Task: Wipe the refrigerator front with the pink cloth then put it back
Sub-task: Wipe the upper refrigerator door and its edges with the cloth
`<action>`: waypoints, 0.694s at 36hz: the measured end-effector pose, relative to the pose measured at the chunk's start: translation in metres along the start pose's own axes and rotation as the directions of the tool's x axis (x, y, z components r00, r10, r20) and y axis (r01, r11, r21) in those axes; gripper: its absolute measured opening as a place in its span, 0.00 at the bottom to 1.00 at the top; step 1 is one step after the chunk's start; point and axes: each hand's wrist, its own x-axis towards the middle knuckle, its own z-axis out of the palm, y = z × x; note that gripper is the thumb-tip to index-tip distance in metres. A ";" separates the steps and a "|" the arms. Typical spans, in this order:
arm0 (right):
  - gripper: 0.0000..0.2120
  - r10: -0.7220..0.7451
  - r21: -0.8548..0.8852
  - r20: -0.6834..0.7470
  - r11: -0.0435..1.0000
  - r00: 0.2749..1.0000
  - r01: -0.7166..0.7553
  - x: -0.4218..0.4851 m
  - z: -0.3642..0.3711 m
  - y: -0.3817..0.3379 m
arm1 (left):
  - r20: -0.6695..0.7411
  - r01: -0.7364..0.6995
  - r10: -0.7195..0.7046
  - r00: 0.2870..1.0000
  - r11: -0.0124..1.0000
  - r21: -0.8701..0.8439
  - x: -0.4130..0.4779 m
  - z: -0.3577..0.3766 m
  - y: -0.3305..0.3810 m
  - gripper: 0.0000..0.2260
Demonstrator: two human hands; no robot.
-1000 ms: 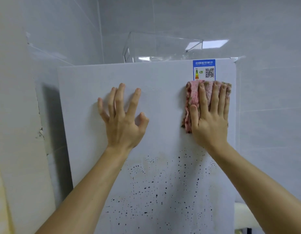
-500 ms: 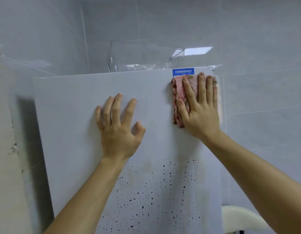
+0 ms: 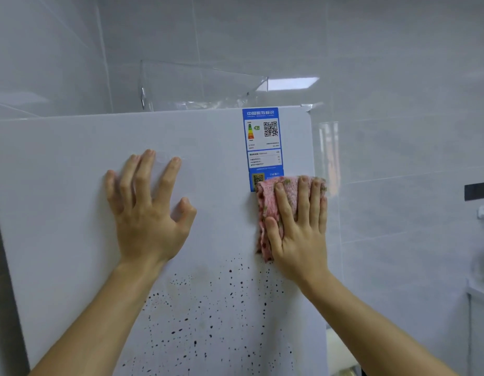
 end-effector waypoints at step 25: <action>0.25 -0.130 0.012 -0.156 0.991 0.979 0.133 0.039 0.001 0.002 | 0.024 0.024 -0.024 0.999 1.000 -0.005 0.001 -0.004 0.001 0.26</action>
